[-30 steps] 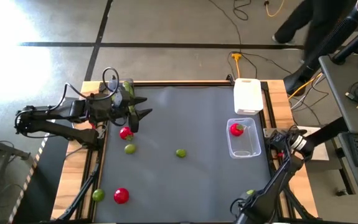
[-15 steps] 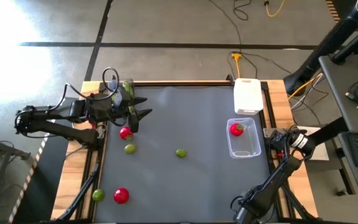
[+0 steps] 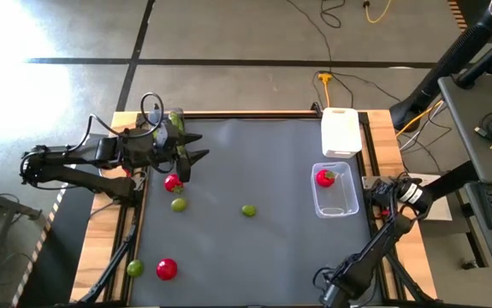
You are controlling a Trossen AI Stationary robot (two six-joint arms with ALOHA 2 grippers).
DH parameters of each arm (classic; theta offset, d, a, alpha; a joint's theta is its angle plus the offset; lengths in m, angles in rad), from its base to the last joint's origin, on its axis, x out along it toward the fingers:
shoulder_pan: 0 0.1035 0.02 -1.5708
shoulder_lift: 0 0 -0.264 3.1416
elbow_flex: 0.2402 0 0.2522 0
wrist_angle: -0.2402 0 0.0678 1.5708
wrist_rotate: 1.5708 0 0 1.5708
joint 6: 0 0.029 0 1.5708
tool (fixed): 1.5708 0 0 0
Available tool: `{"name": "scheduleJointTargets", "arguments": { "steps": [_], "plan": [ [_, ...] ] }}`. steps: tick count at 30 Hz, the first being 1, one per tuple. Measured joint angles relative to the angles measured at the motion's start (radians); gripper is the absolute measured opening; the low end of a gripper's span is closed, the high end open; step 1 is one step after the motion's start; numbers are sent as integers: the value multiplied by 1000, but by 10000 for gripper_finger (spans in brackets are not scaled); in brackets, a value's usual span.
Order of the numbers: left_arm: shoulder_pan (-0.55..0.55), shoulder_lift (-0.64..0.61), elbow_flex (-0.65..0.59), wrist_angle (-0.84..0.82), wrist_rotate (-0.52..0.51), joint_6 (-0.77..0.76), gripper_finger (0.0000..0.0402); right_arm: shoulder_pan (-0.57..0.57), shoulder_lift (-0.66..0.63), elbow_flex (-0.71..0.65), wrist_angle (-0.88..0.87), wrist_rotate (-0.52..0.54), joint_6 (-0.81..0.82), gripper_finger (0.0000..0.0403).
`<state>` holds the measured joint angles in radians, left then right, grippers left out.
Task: Sort produce into baskets
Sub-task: Put the tomato into the transparent bin
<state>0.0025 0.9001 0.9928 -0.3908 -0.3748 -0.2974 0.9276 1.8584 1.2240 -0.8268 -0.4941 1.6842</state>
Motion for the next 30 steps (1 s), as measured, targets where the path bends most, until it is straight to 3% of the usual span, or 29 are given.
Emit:
{"name": "scheduleJointTargets", "arguments": {
  "steps": [3, 8, 16, 25, 30],
  "plan": [
    [0, 1, 0, 0, 0, 0, 256, -5, 1, -9, 8, 47, 25, 368],
    [0, 19, 0, 3, -1, 0, 256, -12, -2, -45, 55, 41, 72, 361],
    [0, 50, 0, 2, 0, 0, 256, -12, -3, -50, 77, 50, 121, 290],
    [0, 16, 9, 1, 0, 40, 256, -24, -1, -1, 43, 84, 132, 306],
    [0, -19, 9, -12, 0, 50, 256, -61, -3, 60, -20, 98, 107, 289]
  ]
}}
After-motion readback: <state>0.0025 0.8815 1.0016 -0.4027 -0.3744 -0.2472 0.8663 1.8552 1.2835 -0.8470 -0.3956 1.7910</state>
